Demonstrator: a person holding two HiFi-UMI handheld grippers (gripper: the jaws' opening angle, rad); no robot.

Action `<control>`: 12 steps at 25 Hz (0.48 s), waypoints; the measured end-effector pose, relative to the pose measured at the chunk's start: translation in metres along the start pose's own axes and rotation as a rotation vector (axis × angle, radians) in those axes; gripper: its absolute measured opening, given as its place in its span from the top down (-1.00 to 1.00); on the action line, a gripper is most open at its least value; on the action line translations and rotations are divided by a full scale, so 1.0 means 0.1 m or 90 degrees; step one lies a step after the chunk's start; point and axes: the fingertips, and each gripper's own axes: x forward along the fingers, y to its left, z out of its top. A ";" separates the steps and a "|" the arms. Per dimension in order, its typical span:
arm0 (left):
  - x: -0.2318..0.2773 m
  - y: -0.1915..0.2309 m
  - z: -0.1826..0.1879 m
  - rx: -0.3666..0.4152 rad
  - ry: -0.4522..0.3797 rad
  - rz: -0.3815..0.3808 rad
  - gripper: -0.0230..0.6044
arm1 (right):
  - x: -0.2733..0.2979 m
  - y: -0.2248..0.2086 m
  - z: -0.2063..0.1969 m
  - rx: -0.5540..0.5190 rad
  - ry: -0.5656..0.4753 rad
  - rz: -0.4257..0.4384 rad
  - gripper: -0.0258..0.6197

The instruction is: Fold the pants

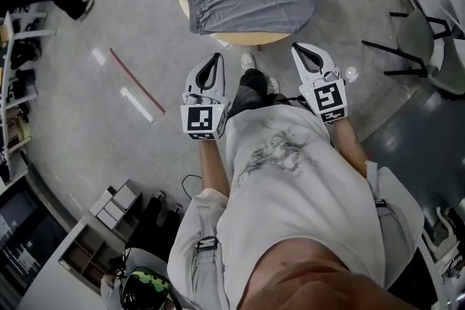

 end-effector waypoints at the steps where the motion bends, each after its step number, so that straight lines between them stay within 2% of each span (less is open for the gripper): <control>1: 0.05 0.04 -0.01 0.002 0.002 -0.006 0.91 | 0.05 -0.02 -0.02 0.001 0.006 -0.004 0.89; 12: 0.61 0.56 -0.25 0.012 0.045 -0.062 0.91 | 0.75 -0.20 -0.13 0.000 0.077 -0.023 0.89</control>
